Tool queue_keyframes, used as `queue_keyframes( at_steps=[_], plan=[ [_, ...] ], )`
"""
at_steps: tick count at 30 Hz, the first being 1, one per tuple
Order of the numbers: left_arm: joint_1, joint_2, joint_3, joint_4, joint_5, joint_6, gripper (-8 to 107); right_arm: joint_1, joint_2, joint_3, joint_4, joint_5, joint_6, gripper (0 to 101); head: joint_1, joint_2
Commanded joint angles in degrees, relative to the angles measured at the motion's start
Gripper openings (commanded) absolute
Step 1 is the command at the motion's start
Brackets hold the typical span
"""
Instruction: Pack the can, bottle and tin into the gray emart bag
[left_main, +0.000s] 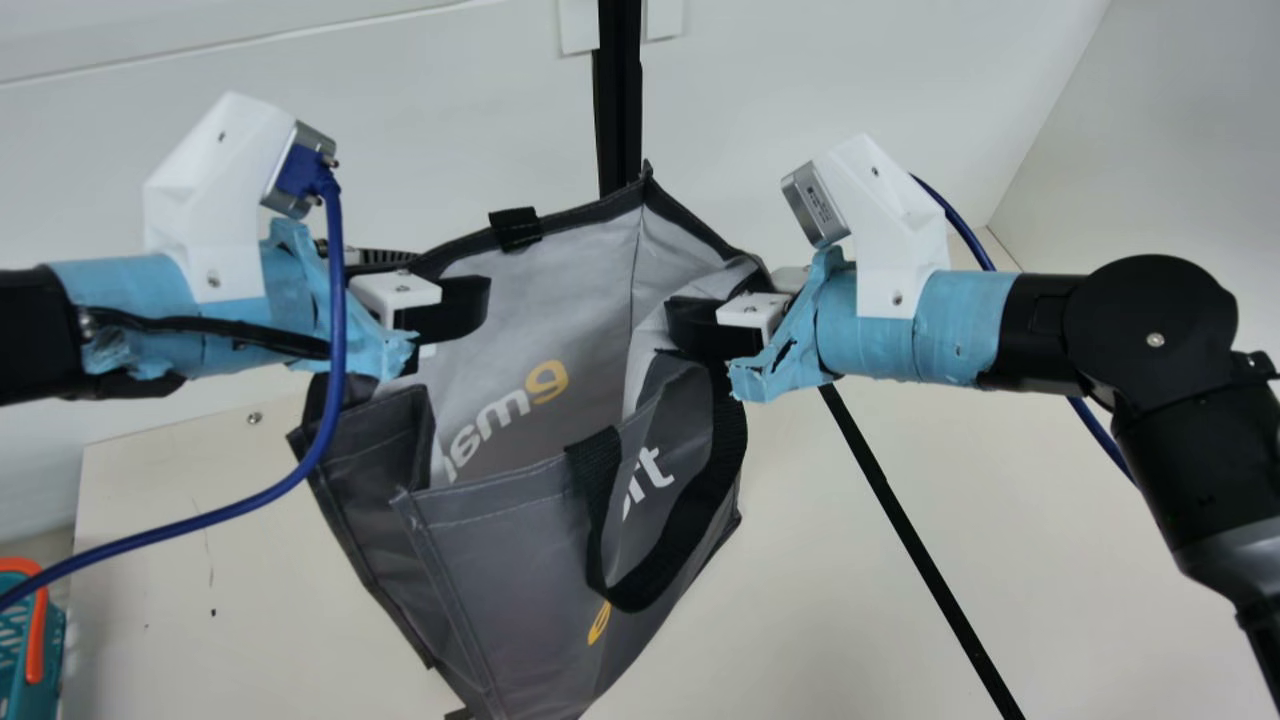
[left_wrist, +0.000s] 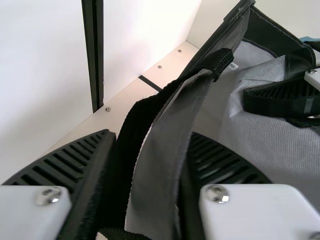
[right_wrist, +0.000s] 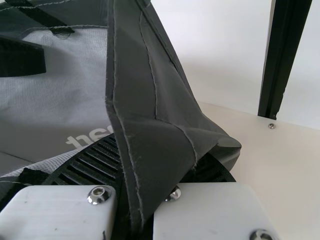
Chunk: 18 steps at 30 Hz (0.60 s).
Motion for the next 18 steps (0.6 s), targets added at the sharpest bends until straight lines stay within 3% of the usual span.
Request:
queue_keyframes(
  at_steps=[1,6,7,18],
  plan=[
    [0.0,0.0,0.0,0.0,0.0,0.0,71,0.0,0.0,0.0,0.0,0.0,0.0,0,-1.3,0.0],
    [0.0,0.0,0.0,0.0,0.0,0.0,87,0.0,0.0,0.0,0.0,0.0,0.0,0,-1.3,0.0],
    [-0.3,-2.7,4.2,-0.1,-1.4,0.7,90,0.0,0.0,0.0,0.0,0.0,0.0,0,-1.3,0.0],
    [2.0,-9.6,12.7,-7.1,-4.2,6.5,90,0.0,0.0,0.0,0.1,0.0,0.0,0,-1.3,0.0]
  ],
)
